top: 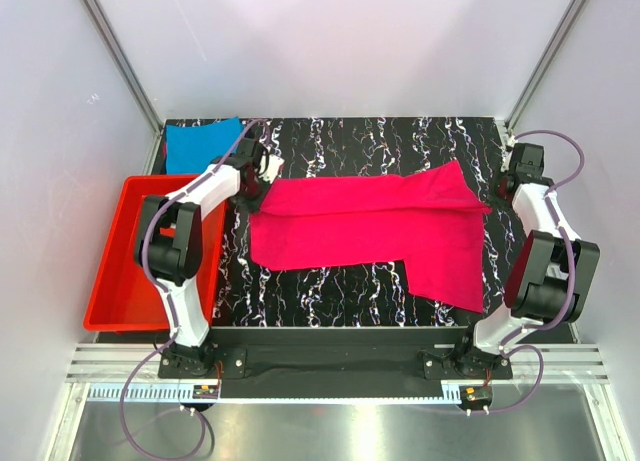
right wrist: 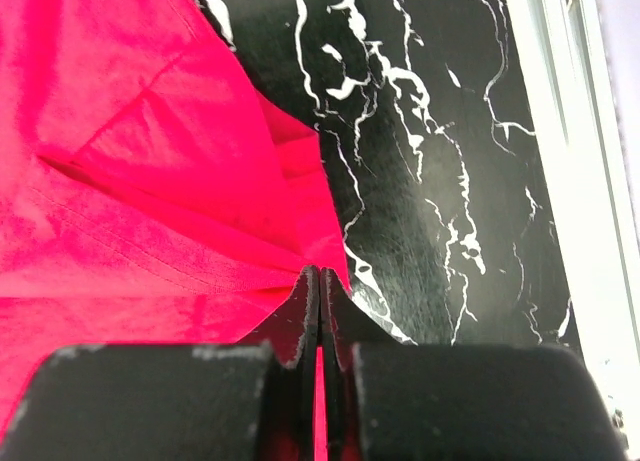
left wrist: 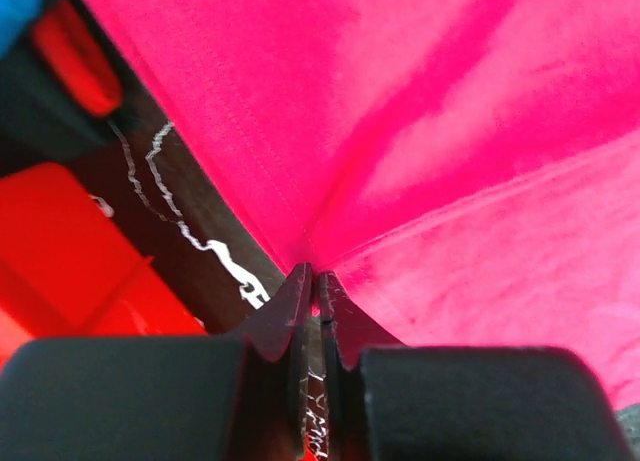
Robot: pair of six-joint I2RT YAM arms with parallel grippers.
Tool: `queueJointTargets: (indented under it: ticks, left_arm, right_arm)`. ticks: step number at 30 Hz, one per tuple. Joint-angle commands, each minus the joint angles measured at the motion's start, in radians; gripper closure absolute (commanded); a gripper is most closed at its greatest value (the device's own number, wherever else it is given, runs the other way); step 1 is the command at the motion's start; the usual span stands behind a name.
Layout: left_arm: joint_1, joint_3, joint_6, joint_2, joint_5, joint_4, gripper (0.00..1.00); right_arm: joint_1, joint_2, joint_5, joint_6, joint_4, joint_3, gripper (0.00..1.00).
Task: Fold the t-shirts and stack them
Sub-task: Fold the tshirt
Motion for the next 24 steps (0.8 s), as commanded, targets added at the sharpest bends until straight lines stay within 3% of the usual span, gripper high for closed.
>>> queueJointTargets:
  ticks: [1, 4, 6, 8, 11, 13, 17, 18, 19, 21, 24]
  left_arm:
    - [-0.002, 0.032, -0.007, -0.030, 0.033, -0.042, 0.83]
    - [-0.002, 0.064, -0.019, -0.010, 0.006, -0.106, 0.74]
    - [-0.002, 0.080, -0.048, -0.005, -0.119, -0.111, 0.67]
    - [0.000, 0.101, -0.061, 0.002, -0.172, -0.129, 0.67]
    - [0.009, 0.133, -0.100, -0.002, -0.247, -0.121, 0.63]
    - [0.012, 0.170, -0.145, 0.010, -0.277, -0.138, 0.62]
    - [0.011, 0.184, -0.229, -0.019, -0.004, -0.053, 0.62]
    - [0.009, 0.166, -0.273, -0.024, 0.176, -0.024, 0.61]
    - [0.005, 0.147, -0.286, -0.034, 0.246, 0.045, 0.60]
    - [0.003, 0.130, -0.347, -0.022, 0.329, 0.081, 0.60]
    - [0.015, 0.208, -0.409, 0.054, 0.401, 0.058, 0.60]
  right_arm:
    - [0.002, 0.009, 0.049, 0.014, -0.032, 0.055, 0.98]
    - [0.002, -0.002, 0.041, 0.050, -0.034, 0.040, 0.93]
    - [0.002, -0.008, 0.043, 0.059, -0.049, 0.043, 0.91]
    - [0.002, -0.003, 0.035, 0.063, -0.081, 0.070, 0.76]
    - [0.002, 0.012, 0.017, 0.078, -0.169, 0.112, 0.62]
    - [0.002, 0.011, 0.009, 0.093, -0.207, 0.129, 0.58]
    - [0.002, 0.024, -0.099, 0.112, -0.189, 0.162, 0.51]
    - [0.002, 0.053, -0.194, 0.103, -0.166, 0.173, 0.48]
    - [0.004, 0.076, -0.242, 0.098, -0.157, 0.214, 0.47]
    - [0.002, 0.162, -0.380, 0.072, -0.166, 0.266, 0.46]
    - [0.002, 0.269, -0.416, 0.057, -0.151, 0.348, 0.46]
